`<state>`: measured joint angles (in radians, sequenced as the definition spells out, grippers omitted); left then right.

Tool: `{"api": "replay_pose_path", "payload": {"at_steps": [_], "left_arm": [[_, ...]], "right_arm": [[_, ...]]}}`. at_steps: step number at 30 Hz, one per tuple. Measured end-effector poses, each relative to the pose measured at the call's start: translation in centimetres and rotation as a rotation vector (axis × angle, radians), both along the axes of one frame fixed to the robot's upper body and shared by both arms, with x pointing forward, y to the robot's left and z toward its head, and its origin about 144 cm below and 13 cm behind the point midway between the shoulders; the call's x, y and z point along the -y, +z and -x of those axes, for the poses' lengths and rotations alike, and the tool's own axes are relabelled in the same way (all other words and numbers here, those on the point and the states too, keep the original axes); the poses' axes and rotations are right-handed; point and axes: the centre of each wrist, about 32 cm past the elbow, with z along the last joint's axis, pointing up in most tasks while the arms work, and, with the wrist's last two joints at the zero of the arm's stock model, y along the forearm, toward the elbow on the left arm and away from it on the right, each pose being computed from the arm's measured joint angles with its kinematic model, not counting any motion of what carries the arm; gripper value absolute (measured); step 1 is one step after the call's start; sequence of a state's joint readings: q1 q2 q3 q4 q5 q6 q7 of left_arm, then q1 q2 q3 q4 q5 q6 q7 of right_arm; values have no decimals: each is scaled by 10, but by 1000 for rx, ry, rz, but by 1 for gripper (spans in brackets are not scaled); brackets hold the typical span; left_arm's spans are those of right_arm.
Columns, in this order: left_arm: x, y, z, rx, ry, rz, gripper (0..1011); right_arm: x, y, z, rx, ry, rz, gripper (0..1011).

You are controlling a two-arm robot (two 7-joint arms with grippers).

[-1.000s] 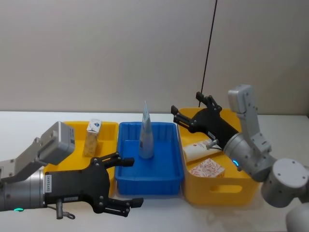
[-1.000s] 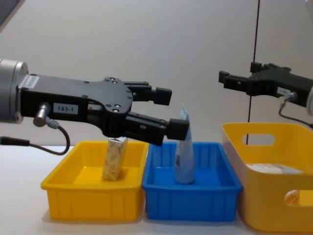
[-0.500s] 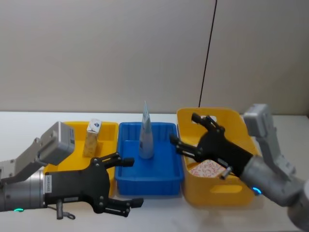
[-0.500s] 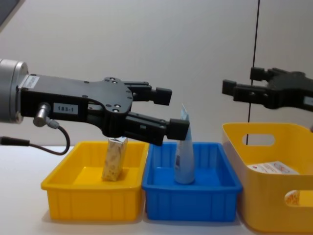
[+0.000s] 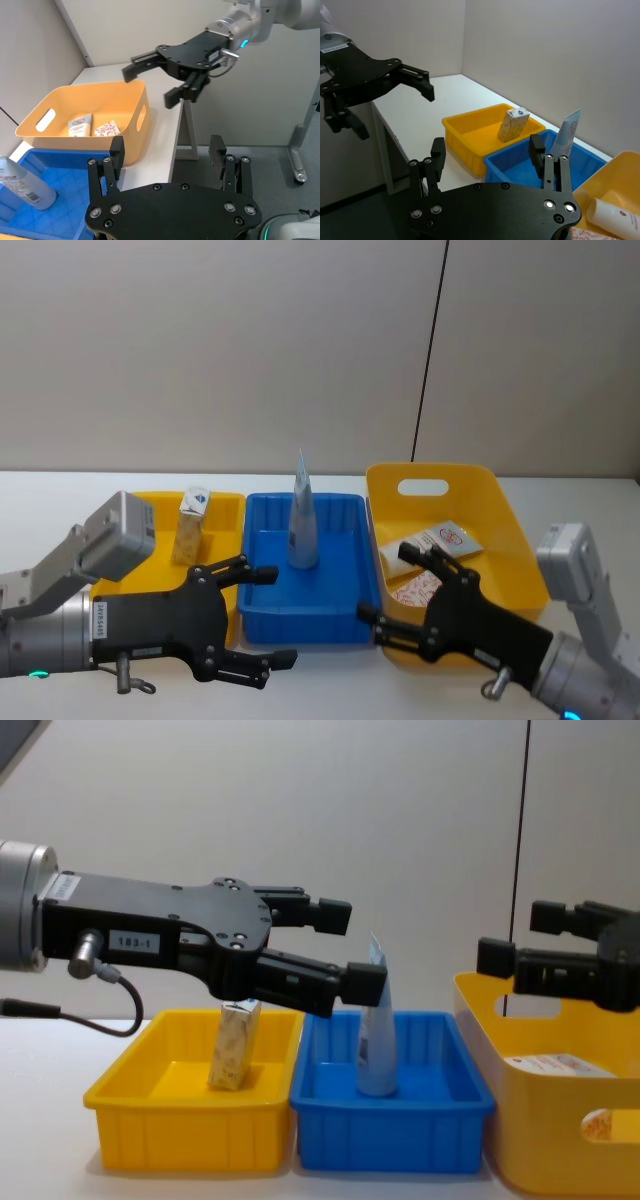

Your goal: Bimanual collaborative sorting of washing and personal care products

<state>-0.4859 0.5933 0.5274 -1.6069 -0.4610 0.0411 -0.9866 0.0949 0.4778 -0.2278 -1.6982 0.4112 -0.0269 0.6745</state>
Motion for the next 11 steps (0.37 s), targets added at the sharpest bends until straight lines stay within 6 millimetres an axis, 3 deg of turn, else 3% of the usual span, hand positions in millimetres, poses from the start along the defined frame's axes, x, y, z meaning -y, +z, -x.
{"api": "replay_pose_path", "payload": {"at_steps": [11], "left_arm": [[0,0,0,0,0,0,1001]], "right_arm": [[-7,-6,31,-7,-62,-9,1002]]}}
